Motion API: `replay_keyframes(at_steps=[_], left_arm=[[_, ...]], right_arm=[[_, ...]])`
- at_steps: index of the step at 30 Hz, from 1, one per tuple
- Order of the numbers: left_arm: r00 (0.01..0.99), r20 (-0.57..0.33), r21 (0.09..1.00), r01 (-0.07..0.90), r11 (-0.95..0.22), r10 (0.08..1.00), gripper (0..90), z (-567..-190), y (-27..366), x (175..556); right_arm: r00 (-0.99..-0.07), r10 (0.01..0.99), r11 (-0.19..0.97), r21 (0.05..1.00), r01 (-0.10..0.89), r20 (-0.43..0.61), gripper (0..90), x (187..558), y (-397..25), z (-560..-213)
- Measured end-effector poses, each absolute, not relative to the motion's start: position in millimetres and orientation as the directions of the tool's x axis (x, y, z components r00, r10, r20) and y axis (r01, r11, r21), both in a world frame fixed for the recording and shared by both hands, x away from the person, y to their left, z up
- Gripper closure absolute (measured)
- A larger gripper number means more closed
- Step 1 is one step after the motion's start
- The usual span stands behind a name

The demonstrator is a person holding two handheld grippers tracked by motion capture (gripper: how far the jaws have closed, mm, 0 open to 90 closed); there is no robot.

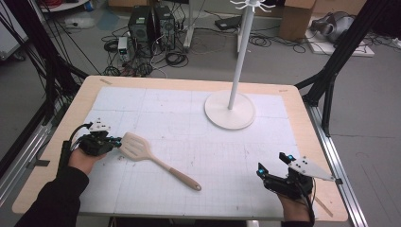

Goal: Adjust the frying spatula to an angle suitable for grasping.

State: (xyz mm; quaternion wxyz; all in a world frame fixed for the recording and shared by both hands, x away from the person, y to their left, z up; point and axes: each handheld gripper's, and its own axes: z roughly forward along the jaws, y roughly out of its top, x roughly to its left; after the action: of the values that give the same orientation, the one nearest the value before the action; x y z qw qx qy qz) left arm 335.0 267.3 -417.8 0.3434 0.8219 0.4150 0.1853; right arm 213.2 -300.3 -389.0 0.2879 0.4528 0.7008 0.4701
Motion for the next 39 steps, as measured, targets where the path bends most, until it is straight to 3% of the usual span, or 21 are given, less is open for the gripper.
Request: replay_keyframes(at_steps=[5,19,23,29,39], left_arm=[[0.605,0.03,0.715,0.543,-0.44,0.796,89.7,-415.1,257.9,324.2],[0.591,-0.074,0.74,0.573,-0.353,0.803,89.7,-424.9,252.3,290.8],[0.595,-0.072,0.735,0.574,-0.361,0.8,89.7,-424.0,246.9,284.5],[0.605,-0.069,0.736,0.567,-0.369,0.793,89.7,-424.1,243.1,278.5],[0.606,-0.071,0.74,0.564,-0.366,0.792,89.7,-425.0,241.5,276.3]], right_arm=[[-0.441,0.897,0.156,0.916,0.369,0.025,15.2,216.8,-296.1,-390.5],[-0.544,0.839,0.22,0.901,0.375,0.022,18.9,220.7,-274.4,-395.1],[-0.612,0.791,0.272,0.889,0.369,0.012,19.3,221.2,-259.8,-397.3],[-0.734,0.68,0.378,0.854,0.358,0.007,27.0,221.8,-234.6,-406.9],[-0.857,0.514,0.529,0.783,0.327,0.01,34.9,223.1,-196.1,-426.6]])
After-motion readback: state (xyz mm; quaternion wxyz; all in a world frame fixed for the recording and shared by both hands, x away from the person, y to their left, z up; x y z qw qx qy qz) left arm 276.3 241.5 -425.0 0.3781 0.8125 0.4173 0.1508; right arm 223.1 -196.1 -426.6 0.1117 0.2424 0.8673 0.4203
